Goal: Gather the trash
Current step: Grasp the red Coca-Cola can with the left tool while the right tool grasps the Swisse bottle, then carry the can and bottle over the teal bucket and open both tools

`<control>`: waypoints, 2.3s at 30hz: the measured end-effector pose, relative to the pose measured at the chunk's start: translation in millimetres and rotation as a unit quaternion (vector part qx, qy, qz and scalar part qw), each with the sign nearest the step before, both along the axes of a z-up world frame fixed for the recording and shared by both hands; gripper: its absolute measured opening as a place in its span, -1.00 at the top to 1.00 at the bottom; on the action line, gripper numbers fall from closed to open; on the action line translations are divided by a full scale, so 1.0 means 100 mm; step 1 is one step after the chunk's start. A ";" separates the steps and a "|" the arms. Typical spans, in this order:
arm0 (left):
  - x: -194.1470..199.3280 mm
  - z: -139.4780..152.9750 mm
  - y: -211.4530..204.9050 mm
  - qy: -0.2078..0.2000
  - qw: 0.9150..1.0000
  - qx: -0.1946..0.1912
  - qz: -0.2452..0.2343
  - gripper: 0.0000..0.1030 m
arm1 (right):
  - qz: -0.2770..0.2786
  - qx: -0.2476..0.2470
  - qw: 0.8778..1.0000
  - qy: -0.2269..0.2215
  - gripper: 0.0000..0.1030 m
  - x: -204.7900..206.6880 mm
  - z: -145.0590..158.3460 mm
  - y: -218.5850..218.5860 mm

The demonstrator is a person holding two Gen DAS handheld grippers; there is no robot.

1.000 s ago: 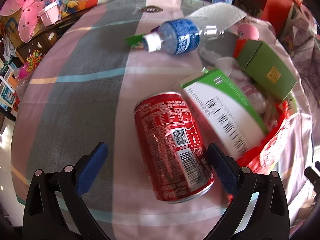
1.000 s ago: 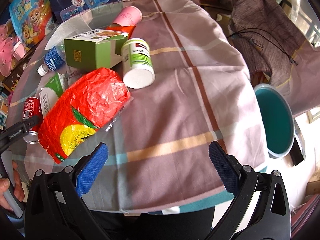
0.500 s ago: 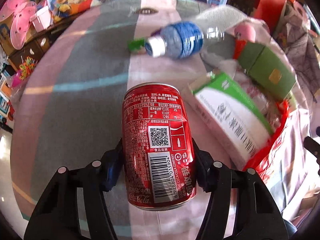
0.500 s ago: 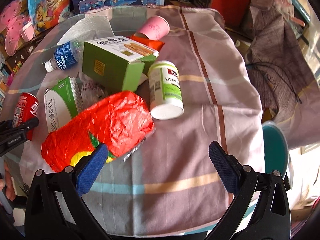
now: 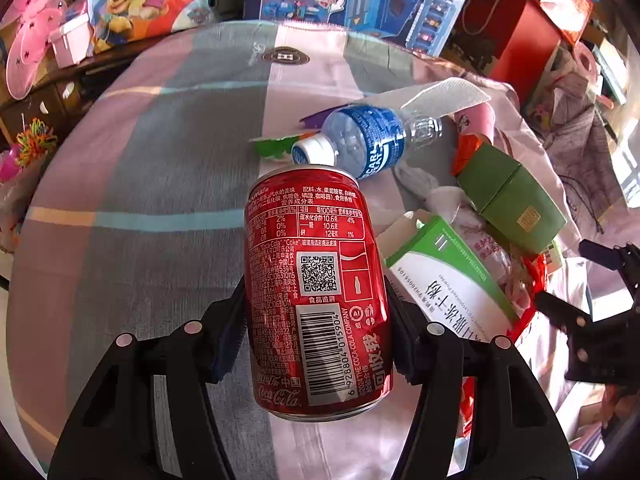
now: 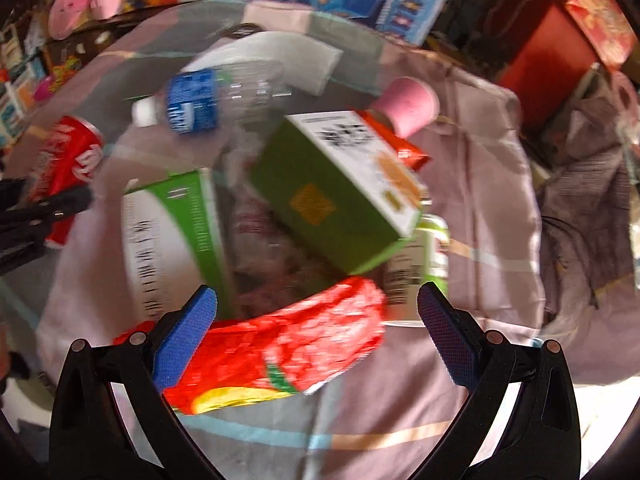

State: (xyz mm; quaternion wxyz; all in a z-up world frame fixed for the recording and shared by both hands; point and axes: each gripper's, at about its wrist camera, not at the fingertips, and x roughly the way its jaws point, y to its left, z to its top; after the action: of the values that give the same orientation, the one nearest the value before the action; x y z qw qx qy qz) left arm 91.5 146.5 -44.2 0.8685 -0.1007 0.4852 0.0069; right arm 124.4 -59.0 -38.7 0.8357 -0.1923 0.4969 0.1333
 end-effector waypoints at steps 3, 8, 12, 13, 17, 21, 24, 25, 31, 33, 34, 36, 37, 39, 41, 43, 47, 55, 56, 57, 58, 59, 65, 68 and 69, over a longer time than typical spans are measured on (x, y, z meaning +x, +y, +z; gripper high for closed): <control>0.01 0.00 -0.01 0.000 1.000 -0.011 -0.015 -0.20 | -0.030 0.011 0.999 -0.011 -0.88 0.05 0.09 -0.18; 0.09 0.03 -0.11 -0.003 0.999 -0.027 -0.036 -0.20 | -0.120 0.044 0.992 0.002 -0.78 0.19 0.04 -0.78; 0.21 0.09 -0.26 -0.009 0.998 -0.034 -0.057 -0.20 | -0.163 0.074 0.983 0.042 -0.46 0.37 -0.13 -1.04; 0.25 0.10 -0.31 -0.011 0.998 -0.033 -0.060 -0.20 | -0.165 0.081 0.982 0.046 -0.46 0.41 -0.14 -1.05; 0.35 0.16 -0.37 -0.013 0.998 -0.033 -0.061 -0.20 | -0.157 0.099 0.980 0.067 -0.46 0.62 -0.25 -1.03; 0.42 0.18 -0.35 -0.010 0.998 -0.031 -0.050 -0.20 | -0.148 0.107 0.979 0.091 -0.35 0.83 -0.38 -1.02; 0.46 0.20 -0.38 -0.009 0.999 -0.028 -0.043 -0.20 | -0.147 0.121 0.976 0.108 -0.07 0.89 -0.50 -1.06; 0.46 0.22 -0.40 -0.011 0.999 -0.026 -0.042 -0.20 | -0.146 0.124 0.975 0.113 0.05 0.90 -0.54 -1.07; 0.48 0.40 -0.64 -0.026 0.998 -0.014 -0.056 -0.20 | -0.149 0.160 0.971 0.094 0.06 0.74 -0.38 -1.28; 0.47 0.48 -0.78 -0.036 0.997 -0.008 -0.070 -0.20 | -0.160 0.176 0.968 0.082 0.06 0.67 -0.28 -1.43; 0.47 0.54 -0.88 -0.042 0.996 -0.006 -0.082 -0.20 | -0.163 0.182 0.966 0.078 0.06 0.63 -0.25 -1.52; 0.47 0.61 -1.08 -0.049 0.994 -0.004 -0.102 -0.20 | -0.177 0.195 0.962 0.069 0.06 0.54 -0.17 -1.70; 0.48 0.65 -1.22 -0.052 0.992 -0.004 -0.118 -0.20 | -0.184 0.202 0.960 0.064 0.06 0.47 -0.14 -1.81; 0.48 0.69 -1.47 -0.053 0.988 -0.005 -0.145 -0.20 | -0.199 0.213 0.955 0.052 0.06 0.34 -0.06 -2.02; 0.48 0.73 -1.79 -0.054 0.982 -0.005 -0.182 -0.20 | -0.222 0.224 0.948 0.038 0.06 0.19 0.01 -2.31; 0.46 0.74 -2.18 -0.055 0.973 -0.008 -0.226 -0.20 | -0.244 0.233 0.941 0.028 0.06 0.10 0.04 -2.59; 0.48 0.68 -2.88 -0.044 0.954 -0.013 -0.295 -0.20 | -0.305 0.250 0.919 -0.002 0.06 -0.23 0.09 -3.30; 0.39 0.34 -4.47 0.001 0.905 0.000 -0.425 -0.20 | -0.423 0.264 0.866 -0.032 0.05 -0.80 -0.09 -4.64; 0.39 0.29 -4.60 0.008 0.901 0.002 -0.435 -0.20 | -0.439 0.268 0.857 -0.029 0.06 -0.85 -0.16 -4.79; 0.39 0.20 -4.81 0.018 0.893 0.008 -0.449 -0.20 | -0.450 0.271 0.850 -0.027 0.06 -0.89 -0.21 -4.90; 0.35 0.13 -4.94 0.022 0.889 0.013 -0.457 -0.20 | -0.457 0.273 0.846 -0.025 0.06 -0.91 -0.24 -4.97; 0.35 0.07 -5.06 0.028 0.886 0.016 -0.463 -0.20 | -0.465 0.277 0.841 -0.023 0.06 -0.94 -0.28 -5.04; 0.42 -0.34 -5.73 0.068 0.868 0.028 -0.491 -0.20 | -0.487 0.286 0.825 0.000 0.05 -0.97 -0.53 -5.33; 0.45 -0.52 -5.96 0.090 0.861 0.034 -0.499 -0.21 | -0.495 0.295 0.817 0.013 0.05 -0.92 -0.65 -5.41; 0.48 -0.58 -6.03 0.094 0.861 0.038 -0.499 -0.22 | -0.496 0.299 0.815 0.017 0.05 -0.92 -0.68 -5.43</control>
State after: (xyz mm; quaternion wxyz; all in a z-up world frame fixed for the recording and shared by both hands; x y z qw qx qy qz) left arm 139.5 -456.3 -102.3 0.7091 0.1890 0.5493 -0.3997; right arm 32.6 -602.1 -107.2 0.7966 0.3413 0.4746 -0.1539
